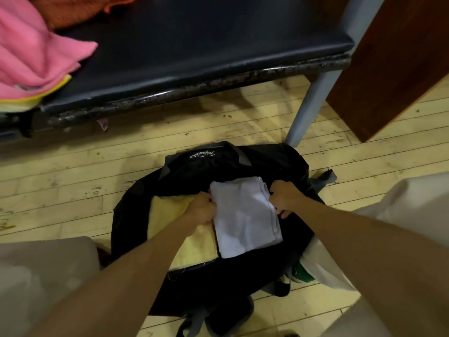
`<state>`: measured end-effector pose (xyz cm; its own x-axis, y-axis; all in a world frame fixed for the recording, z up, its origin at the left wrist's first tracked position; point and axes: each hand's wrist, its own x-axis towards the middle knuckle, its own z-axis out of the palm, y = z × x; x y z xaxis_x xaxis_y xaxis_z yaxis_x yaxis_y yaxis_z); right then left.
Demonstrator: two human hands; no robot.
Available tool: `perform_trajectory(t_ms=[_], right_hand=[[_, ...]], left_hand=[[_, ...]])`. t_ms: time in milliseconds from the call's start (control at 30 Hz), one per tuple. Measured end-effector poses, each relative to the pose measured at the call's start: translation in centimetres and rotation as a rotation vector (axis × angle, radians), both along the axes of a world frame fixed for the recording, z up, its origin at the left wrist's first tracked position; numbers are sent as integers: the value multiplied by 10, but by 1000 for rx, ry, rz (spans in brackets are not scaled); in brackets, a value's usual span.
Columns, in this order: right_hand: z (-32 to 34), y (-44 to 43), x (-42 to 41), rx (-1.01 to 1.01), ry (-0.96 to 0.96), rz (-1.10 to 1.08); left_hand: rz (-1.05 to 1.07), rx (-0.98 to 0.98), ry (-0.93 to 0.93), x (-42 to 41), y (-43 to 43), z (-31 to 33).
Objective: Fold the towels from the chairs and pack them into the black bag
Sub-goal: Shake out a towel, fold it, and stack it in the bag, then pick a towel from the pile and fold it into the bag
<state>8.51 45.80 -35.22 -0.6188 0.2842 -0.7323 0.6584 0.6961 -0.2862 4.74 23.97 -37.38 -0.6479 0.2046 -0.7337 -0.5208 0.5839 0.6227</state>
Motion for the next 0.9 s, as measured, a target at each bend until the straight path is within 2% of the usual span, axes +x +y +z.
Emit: perform_trajectory(t_ms=[133, 267, 433, 567, 733, 900], right_hand=[[55, -17, -22, -172, 70, -40], [118, -44, -45, -362, 240, -41], [194, -85, -75, -440, 455, 56], [245, -115, -99, -443, 585, 141], [284, -158, -121, -509, 756, 160], [290, -212, -141, -714, 883, 40]], left_hand=[[-66, -2, 127, -19, -10, 60], [-86, 85, 251, -37, -28, 121], [-34, 216, 433, -45, -60, 199], [-15, 216, 604, -62, -102, 246], [119, 175, 760, -86, -157, 283], [449, 295, 797, -88, -191, 301]])
